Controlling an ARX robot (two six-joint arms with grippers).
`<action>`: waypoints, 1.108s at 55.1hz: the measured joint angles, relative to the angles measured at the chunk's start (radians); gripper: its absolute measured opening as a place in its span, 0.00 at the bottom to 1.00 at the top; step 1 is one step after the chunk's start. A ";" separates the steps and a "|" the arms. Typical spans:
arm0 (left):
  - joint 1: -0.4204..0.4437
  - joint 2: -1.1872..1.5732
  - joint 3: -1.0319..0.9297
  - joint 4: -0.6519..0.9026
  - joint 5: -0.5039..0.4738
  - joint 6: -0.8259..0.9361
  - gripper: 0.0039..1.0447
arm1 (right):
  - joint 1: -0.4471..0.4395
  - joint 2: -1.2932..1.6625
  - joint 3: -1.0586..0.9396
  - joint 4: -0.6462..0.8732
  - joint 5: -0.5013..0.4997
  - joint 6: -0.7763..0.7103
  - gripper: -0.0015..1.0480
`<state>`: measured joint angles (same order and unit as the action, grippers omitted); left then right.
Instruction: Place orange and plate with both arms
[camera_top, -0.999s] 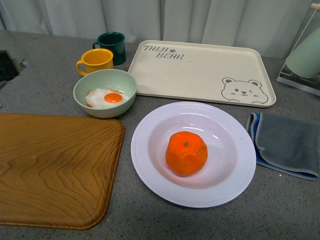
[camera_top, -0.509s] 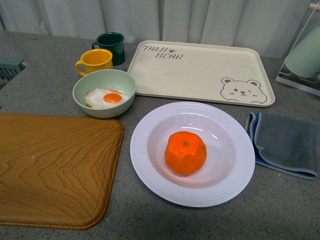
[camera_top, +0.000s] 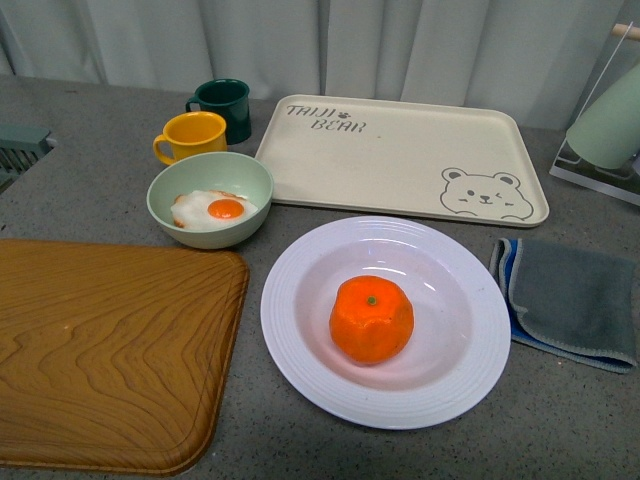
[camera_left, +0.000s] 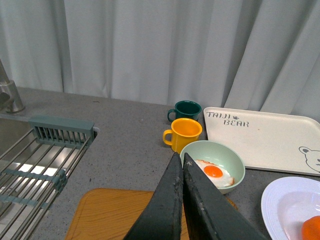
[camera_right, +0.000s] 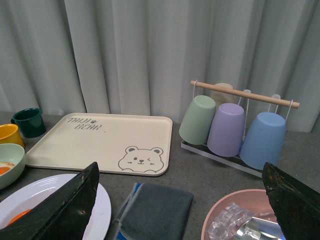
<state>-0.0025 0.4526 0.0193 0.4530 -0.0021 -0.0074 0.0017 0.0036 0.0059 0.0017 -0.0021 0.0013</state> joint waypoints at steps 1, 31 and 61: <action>0.000 -0.005 0.000 -0.005 0.000 0.000 0.03 | 0.000 0.000 0.000 0.000 0.000 0.000 0.91; 0.000 -0.243 0.000 -0.240 0.000 0.000 0.03 | 0.000 0.000 0.000 0.000 0.000 0.000 0.91; 0.000 -0.448 0.000 -0.451 0.002 0.000 0.17 | 0.000 0.000 0.000 0.000 0.000 0.000 0.91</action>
<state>-0.0025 0.0044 0.0196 0.0025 -0.0002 -0.0074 0.0017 0.0036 0.0055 0.0017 -0.0021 0.0013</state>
